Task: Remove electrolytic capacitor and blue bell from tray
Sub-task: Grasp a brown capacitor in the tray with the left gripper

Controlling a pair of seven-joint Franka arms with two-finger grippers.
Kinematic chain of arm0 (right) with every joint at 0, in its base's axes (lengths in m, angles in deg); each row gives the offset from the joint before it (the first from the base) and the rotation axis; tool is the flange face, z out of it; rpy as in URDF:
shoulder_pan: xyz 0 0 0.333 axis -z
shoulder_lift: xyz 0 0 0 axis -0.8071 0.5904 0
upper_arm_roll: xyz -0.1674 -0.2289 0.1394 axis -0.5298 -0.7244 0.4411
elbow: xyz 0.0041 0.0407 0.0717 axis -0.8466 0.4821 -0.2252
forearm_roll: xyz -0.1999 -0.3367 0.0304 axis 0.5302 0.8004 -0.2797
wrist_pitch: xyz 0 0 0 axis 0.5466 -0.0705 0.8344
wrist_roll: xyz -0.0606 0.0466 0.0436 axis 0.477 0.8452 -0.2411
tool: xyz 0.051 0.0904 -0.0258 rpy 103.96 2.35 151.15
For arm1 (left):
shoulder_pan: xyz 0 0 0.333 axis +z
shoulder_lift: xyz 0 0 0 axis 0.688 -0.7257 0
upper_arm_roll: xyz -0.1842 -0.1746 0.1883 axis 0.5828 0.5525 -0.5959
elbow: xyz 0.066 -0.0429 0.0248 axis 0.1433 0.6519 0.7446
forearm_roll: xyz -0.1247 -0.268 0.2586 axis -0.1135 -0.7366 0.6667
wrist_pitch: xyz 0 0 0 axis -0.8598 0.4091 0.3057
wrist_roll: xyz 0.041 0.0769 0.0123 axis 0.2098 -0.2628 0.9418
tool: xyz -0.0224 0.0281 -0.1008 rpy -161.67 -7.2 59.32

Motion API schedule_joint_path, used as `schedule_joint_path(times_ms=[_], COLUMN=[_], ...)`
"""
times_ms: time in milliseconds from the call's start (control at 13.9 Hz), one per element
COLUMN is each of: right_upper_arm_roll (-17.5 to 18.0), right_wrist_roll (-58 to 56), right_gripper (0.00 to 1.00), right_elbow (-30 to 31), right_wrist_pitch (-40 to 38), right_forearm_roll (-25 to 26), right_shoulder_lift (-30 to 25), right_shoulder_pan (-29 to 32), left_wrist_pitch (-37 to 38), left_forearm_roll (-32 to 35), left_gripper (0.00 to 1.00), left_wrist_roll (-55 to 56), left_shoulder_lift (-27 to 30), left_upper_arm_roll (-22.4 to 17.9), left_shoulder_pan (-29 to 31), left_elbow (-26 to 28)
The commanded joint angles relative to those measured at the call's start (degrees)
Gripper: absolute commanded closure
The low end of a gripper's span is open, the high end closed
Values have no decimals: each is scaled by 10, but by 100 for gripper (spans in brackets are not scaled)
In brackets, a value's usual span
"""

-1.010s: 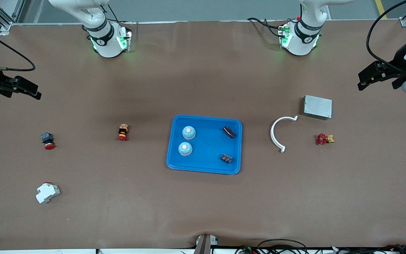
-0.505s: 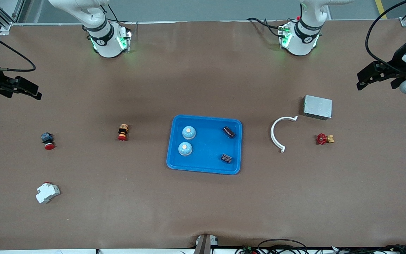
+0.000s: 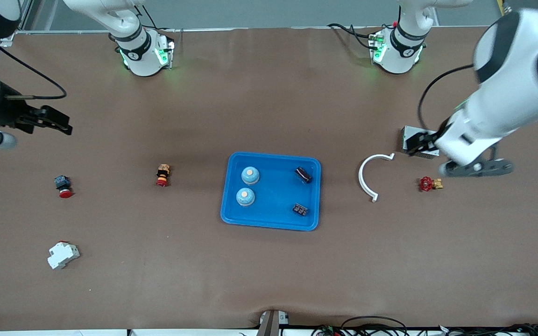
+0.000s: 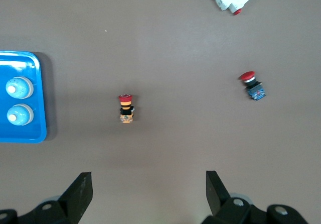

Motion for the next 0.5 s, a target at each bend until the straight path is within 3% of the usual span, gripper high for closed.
schedule_joint_path(times_ms=[0,433], right_upper_arm_roll=[-2,-2], right_wrist_roll=[45,69], right_gripper=[0,0], right_elbow=[-5,-3], right_wrist_pitch=[7,26], right_forearm_roll=[6,-18], right_shoulder_lift=[24,76], right_shoulder_pan=[-38,-105], left_wrist_pitch=[-46,-220], left_forearm_roll=[-31,-27], left_gripper=[0,0], left_wrist_roll=[130,405], left_shoulder_lift=[-45,-138], left_upper_arm_roll=[4,5], left_shoulder_pan=[-21,-113], left_elbow=[-4,39])
